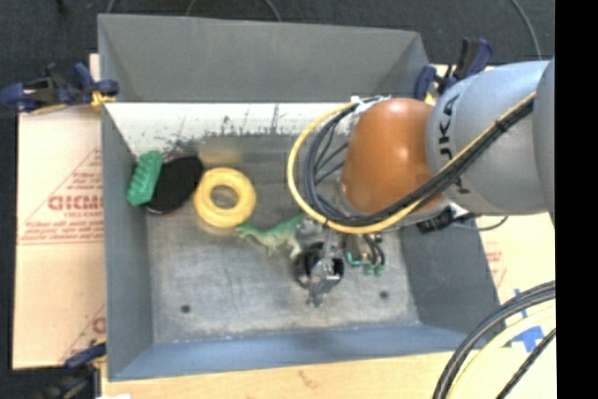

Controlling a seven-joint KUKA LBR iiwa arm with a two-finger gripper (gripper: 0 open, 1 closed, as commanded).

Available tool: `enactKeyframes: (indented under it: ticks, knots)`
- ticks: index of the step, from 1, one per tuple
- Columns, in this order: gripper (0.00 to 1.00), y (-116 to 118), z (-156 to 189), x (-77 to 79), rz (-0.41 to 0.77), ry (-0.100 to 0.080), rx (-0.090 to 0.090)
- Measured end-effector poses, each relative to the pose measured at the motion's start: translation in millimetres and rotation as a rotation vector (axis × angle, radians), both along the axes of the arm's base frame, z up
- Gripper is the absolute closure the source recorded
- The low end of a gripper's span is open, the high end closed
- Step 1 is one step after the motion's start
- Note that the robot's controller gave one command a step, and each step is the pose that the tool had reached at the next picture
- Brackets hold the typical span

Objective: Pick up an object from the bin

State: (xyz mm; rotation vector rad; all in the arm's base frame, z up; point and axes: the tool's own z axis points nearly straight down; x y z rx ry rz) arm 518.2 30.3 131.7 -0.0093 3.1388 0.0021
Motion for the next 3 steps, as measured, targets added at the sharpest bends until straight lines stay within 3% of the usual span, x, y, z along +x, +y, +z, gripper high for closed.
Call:
enactKeyframes:
  ticks: [1, 2, 3]
  knots:
    - [1.00, -50.5, -55.4, 35.1, -0.185, 0.007, 0.007]
    - [1.00, -50.5, -55.4, 35.1, -0.185, 0.007, 0.007]
    - [1.00, -28.9, -28.2, 28.3, -0.154, 0.007, -0.003]
